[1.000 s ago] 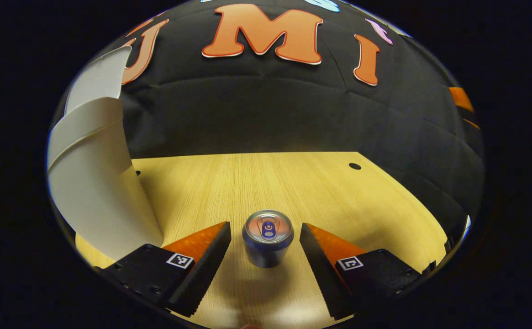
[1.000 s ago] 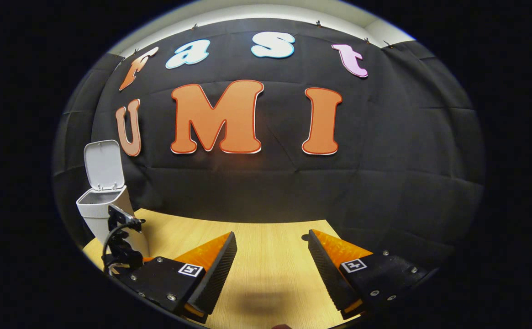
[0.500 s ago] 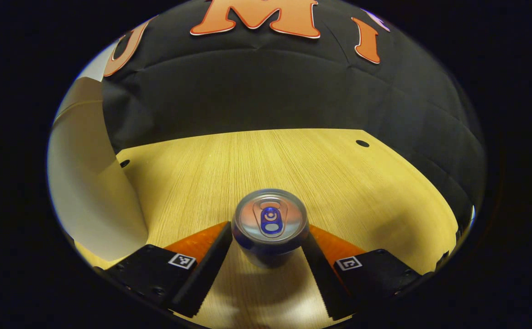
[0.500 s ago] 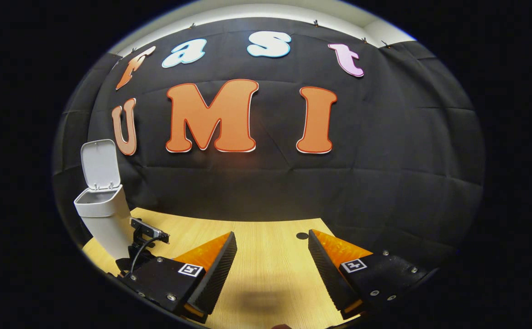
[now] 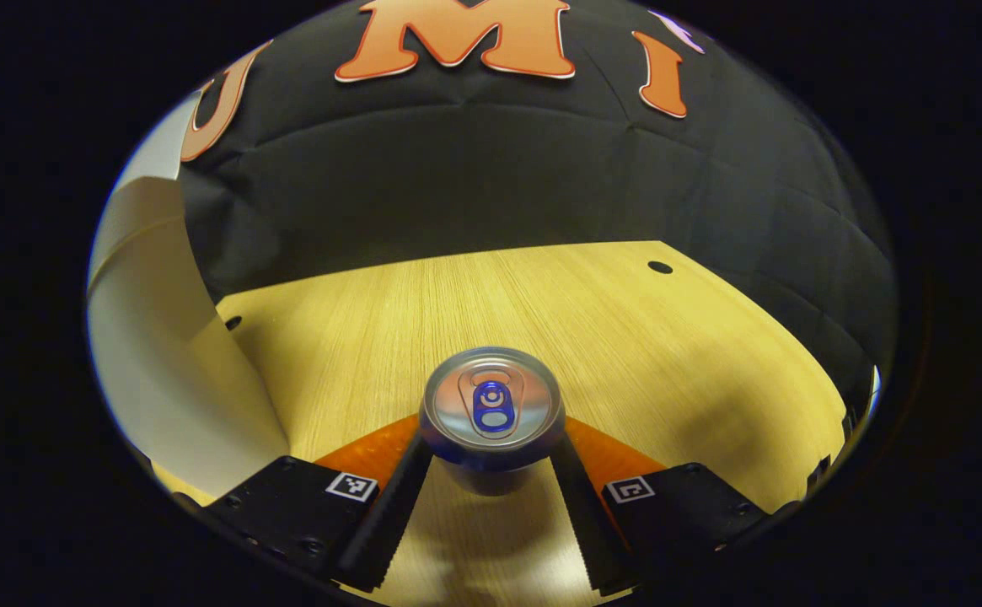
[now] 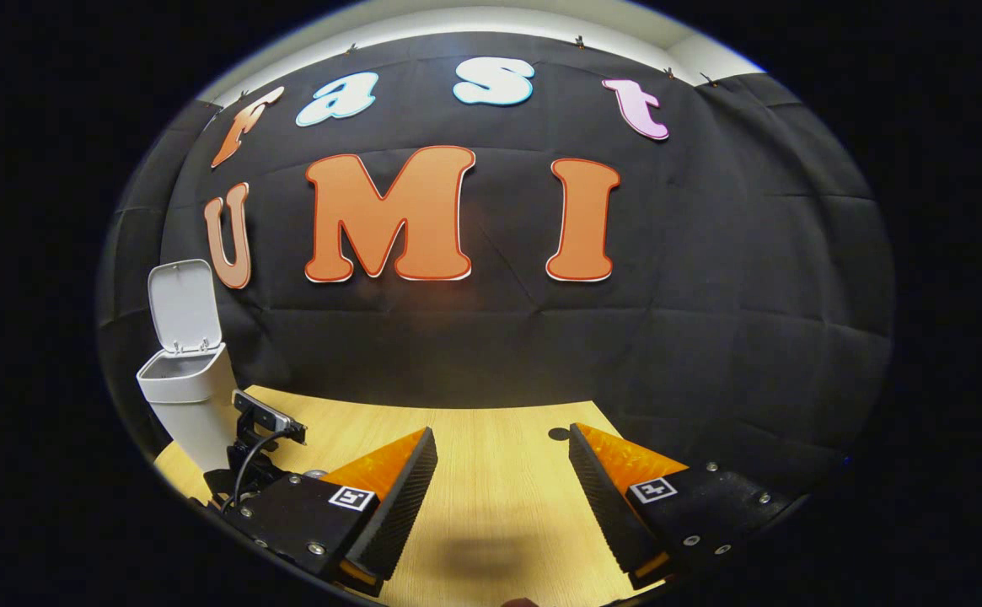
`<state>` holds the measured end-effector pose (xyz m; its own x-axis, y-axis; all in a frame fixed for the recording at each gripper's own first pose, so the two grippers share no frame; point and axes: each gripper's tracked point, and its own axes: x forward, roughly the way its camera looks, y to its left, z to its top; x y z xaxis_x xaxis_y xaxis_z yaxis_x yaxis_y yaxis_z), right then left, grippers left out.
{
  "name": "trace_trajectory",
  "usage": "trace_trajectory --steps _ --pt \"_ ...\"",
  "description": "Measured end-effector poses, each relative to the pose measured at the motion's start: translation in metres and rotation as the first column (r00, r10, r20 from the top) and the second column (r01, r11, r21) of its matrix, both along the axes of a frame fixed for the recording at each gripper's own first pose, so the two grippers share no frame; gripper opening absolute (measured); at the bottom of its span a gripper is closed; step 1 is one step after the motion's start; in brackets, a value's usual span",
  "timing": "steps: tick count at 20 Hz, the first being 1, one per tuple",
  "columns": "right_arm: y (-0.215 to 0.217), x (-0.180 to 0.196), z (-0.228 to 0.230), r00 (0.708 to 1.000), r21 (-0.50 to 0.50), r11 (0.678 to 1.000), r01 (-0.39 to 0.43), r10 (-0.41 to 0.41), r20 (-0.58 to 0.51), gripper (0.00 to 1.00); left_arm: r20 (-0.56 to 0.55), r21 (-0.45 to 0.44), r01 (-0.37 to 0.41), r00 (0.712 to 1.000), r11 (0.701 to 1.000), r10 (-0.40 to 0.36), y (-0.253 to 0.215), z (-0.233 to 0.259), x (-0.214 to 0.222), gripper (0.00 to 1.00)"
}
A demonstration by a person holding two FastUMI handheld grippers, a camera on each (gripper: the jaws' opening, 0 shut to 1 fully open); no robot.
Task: Press the lid of the desktop garbage bin to open it, pick up the crumpled paper on the desktop and throw it into the bin, then pick up the pop can on the desktop and drop it into the bin, and finally close the garbage bin lid.
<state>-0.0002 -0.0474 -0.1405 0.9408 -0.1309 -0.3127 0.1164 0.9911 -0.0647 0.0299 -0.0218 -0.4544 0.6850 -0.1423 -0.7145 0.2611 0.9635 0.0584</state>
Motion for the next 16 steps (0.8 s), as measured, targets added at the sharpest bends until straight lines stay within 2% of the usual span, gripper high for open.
trace_trajectory --steps 9,16 --pt "0.026 0.012 -0.008 0.999 0.037 0.998 -0.053 0.053 0.008 0.94 0.13 -0.008 -0.003 0.991 1.0 0.004 0.011 0.081 -0.017 0.82" --pt "0.047 0.025 -0.009 0.995 0.063 0.993 -0.099 0.097 0.026 0.94 0.261 -0.022 -0.063 0.963 0.998 0.067 0.042 0.17 -0.025 0.81"
